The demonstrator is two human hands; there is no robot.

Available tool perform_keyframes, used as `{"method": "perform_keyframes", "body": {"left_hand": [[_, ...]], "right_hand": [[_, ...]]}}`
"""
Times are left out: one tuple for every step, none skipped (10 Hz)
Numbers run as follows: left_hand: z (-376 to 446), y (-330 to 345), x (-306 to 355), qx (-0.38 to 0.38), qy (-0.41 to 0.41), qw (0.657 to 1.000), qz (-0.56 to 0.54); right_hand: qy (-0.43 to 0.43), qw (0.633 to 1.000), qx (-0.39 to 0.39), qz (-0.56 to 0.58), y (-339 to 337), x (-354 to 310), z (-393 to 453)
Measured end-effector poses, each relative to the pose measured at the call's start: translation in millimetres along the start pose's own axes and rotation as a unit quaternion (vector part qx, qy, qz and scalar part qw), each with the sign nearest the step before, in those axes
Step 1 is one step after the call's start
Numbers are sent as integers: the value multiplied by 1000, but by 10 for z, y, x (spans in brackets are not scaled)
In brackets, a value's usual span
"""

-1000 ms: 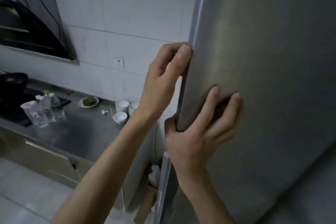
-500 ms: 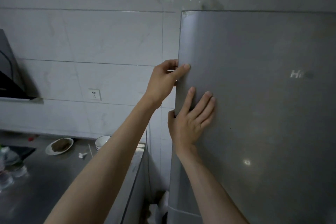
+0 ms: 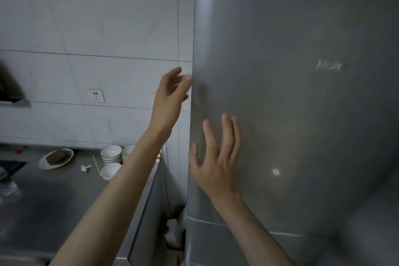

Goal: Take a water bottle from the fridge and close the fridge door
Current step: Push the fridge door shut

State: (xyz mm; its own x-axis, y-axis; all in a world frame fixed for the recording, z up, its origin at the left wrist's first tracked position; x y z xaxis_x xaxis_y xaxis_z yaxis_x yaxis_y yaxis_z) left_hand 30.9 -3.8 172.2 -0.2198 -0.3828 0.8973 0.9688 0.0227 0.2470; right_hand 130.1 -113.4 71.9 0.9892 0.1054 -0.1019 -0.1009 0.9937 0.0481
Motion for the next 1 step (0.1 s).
{"method": "perform_keyframes", "body": {"left_hand": [[-504,-338,-701,29,-59,997,46]], "right_hand": [[15,989,-135,52,-506,164,-683]]}}
Point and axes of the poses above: each hand's wrist, its own z-axis towards the middle knuckle, its own y-axis out of the palm, x = y × z, the point moved 3 cm from there along z, towards the middle knuckle, and after that the axes turned 14 degrees about x, right-handed, at the moved point
